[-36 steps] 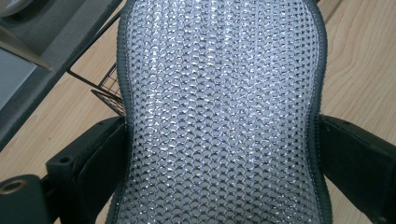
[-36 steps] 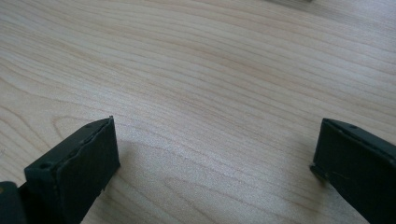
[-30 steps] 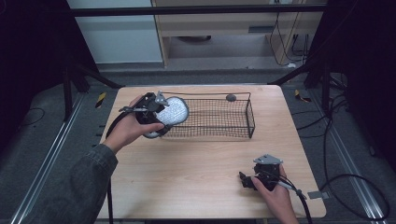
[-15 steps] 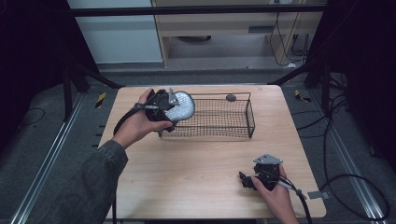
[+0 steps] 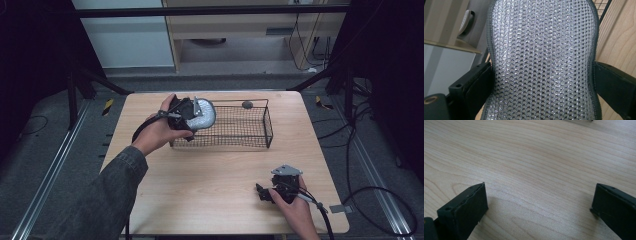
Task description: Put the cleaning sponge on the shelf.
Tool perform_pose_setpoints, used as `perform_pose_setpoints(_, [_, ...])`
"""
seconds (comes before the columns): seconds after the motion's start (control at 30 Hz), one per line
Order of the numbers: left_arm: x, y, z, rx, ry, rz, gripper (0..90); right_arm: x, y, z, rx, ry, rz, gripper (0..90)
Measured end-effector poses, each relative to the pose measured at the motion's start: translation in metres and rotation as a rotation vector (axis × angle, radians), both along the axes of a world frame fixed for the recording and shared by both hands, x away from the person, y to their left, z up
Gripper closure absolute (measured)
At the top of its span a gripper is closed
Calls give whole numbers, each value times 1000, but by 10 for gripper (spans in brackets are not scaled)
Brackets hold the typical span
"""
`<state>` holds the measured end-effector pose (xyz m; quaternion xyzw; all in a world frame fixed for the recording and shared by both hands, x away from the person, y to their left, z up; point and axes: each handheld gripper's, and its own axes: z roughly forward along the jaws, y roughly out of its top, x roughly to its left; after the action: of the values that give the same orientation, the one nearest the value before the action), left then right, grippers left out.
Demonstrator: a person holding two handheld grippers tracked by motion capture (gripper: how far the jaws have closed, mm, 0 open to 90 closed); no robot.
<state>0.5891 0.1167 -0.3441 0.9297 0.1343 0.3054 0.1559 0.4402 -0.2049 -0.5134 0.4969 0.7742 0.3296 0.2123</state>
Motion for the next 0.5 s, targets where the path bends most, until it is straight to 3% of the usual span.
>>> perform_pose_setpoints(0.5, [12, -7, -12, 15, 7, -22, 39, 0, 0, 0, 0, 0, 0, 4])
